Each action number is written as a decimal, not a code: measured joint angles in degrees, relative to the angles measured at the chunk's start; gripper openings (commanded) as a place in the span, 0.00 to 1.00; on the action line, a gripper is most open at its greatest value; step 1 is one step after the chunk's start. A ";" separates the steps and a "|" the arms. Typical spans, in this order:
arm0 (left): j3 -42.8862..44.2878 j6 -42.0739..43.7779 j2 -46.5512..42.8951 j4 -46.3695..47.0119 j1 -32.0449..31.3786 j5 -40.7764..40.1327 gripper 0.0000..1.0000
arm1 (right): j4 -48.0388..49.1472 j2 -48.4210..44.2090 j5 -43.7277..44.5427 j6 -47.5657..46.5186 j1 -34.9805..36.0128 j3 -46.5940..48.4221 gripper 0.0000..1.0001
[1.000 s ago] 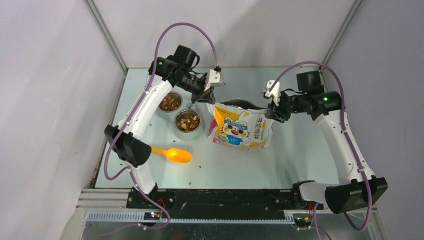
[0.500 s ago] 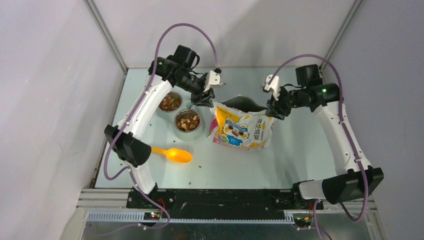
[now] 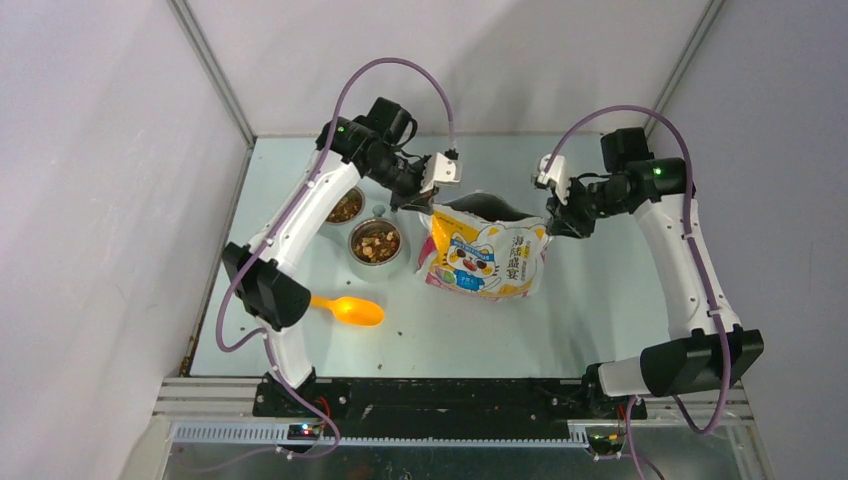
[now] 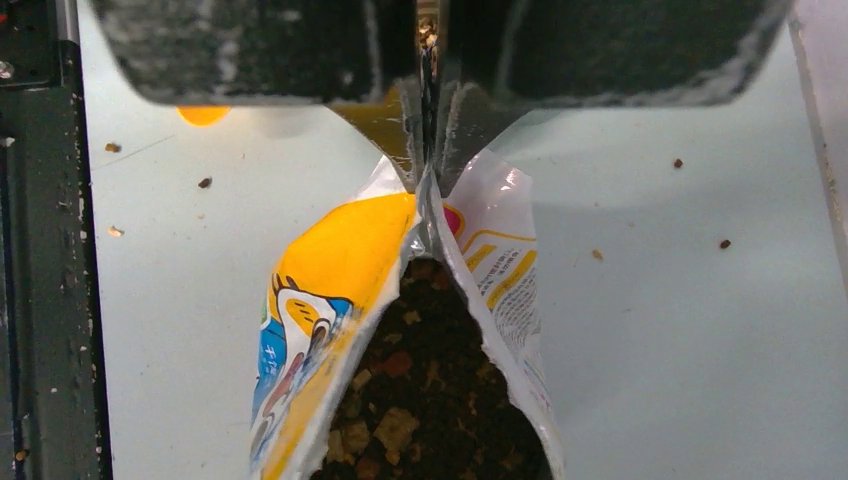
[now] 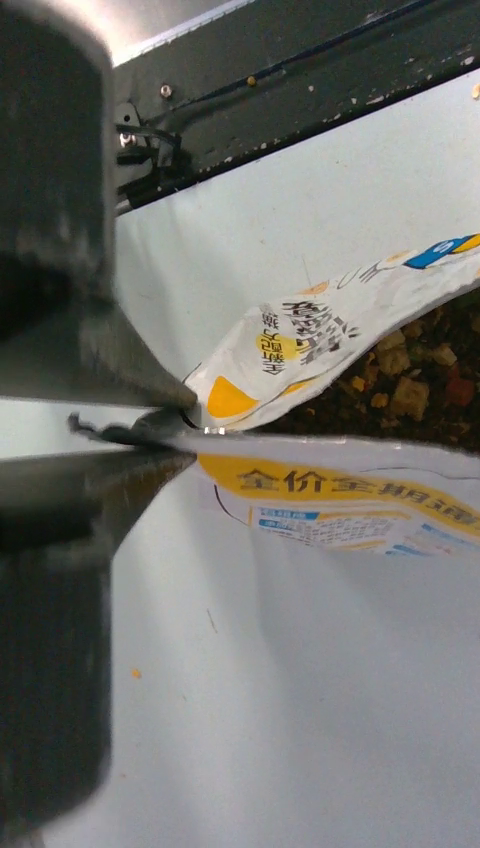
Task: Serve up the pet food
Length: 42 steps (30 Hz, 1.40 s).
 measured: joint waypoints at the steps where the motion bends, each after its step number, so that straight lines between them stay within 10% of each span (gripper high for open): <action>1: 0.04 -0.02 0.00 -0.31 0.00 -0.35 0.00 | -0.02 0.00 0.09 -0.22 -0.20 0.00 0.06; 17: -0.04 -8.63 0.00 3.23 2.14 1.46 0.00 | 0.96 -0.20 -8.83 0.28 -9.03 -0.57 0.01; 22: -0.04 -9.18 0.00 2.99 2.14 1.42 0.00 | 1.31 -0.81 -6.56 -0.31 -6.34 -0.76 0.37; 27: -0.04 -9.18 0.00 2.49 2.54 1.44 0.00 | 3.10 -0.83 -4.26 -0.63 -2.56 -2.54 0.45; 34: -0.04 -9.16 0.00 2.12 2.58 1.42 0.00 | 7.23 -0.83 -2.93 1.07 1.40 -3.93 0.35; 38: -0.04 -9.14 0.00 2.10 2.58 1.36 0.00 | 8.79 -0.81 -3.17 2.58 1.97 -3.91 0.01; 42: -0.04 -9.09 0.00 1.99 2.71 1.40 0.39 | 8.83 -0.57 -3.72 3.63 1.92 -3.91 0.00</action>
